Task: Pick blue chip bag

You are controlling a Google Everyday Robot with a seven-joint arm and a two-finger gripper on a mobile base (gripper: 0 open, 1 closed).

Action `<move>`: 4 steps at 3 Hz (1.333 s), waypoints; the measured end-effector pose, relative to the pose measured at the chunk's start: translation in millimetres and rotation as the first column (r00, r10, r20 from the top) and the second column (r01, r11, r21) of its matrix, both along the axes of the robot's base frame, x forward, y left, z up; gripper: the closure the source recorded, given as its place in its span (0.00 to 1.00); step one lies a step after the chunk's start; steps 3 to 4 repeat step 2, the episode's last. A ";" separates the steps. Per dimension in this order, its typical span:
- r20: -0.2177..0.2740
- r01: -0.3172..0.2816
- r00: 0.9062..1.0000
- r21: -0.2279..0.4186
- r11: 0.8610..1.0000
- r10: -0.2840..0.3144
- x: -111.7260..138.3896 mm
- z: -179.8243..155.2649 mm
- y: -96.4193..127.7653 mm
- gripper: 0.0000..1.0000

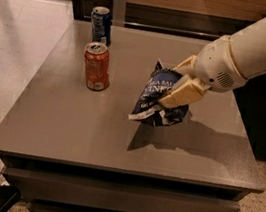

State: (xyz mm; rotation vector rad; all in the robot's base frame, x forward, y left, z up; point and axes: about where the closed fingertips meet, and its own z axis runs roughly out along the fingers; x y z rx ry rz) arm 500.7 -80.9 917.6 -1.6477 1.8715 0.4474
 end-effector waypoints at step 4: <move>0.154 0.022 0.988 0.028 0.999 -0.026 1.5 71.3 -8.3 1.00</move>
Offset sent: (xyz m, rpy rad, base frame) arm -0.0032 -0.0236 0.1133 0.0609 -0.2698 -0.0473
